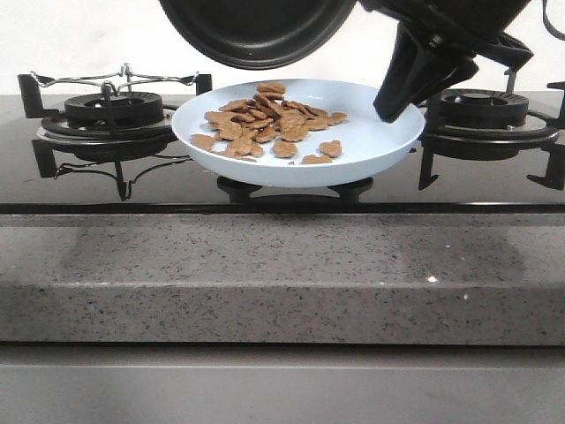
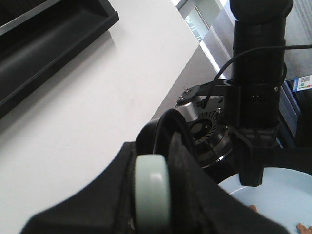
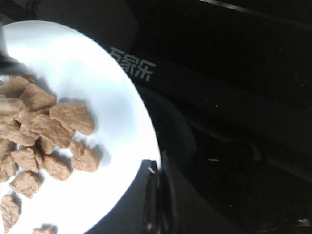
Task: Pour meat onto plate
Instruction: 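Tilt the pan with the left gripper to tip meat onto the plate, then lower the pan with the left gripper back onto its burner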
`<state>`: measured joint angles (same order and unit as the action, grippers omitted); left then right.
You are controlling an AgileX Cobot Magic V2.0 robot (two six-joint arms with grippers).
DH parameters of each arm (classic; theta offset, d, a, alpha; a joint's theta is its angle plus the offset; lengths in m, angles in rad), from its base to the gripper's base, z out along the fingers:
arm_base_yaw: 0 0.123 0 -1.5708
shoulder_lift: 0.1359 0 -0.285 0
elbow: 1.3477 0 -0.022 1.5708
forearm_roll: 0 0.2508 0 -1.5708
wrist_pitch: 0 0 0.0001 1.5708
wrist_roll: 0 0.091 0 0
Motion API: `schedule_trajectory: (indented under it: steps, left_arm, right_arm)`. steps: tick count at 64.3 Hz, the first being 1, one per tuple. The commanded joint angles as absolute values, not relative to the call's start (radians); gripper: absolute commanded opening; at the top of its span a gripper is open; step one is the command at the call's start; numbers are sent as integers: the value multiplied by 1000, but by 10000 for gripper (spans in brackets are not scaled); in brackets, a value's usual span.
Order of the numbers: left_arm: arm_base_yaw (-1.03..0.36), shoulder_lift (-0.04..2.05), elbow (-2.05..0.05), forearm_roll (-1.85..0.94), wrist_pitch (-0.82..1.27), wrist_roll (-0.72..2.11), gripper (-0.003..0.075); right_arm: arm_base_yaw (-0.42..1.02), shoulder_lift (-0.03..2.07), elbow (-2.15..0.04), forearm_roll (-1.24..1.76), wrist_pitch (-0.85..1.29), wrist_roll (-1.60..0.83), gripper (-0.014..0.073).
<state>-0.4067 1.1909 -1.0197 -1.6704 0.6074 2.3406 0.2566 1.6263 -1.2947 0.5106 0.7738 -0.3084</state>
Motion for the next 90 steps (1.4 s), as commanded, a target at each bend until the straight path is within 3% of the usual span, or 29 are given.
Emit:
schedule_trajectory:
  steps: [1,13,26,40,69,90]
  left_arm:
    - [-416,1157,-1051,-1740,631,2344,-20]
    - [-416,1157,-1051,-1783,609,2231,-20]
    - [-393,1157,-1051,-1802,435,2046,-20]
    - [-255,1169,-1100,-1792,401,1753,-20]
    - [57,1386,-1283,-1610,633,1131,-20]
    - [173,1564,-1401,-1587,754,934,-20]
  right_arm:
    - [255,1575,-1319,542,749,-319,-105]
    - [255,1575,-1319,542,749,-319,-105]
    - [255,1575,-1319,542,749,-319,-105]
    - [255,1575,-1319,542,749,-319,-105]
    - [255,1575,-1319,542,749,-319,-105]
    - [255,1575,-1319,542,749,-319,-105]
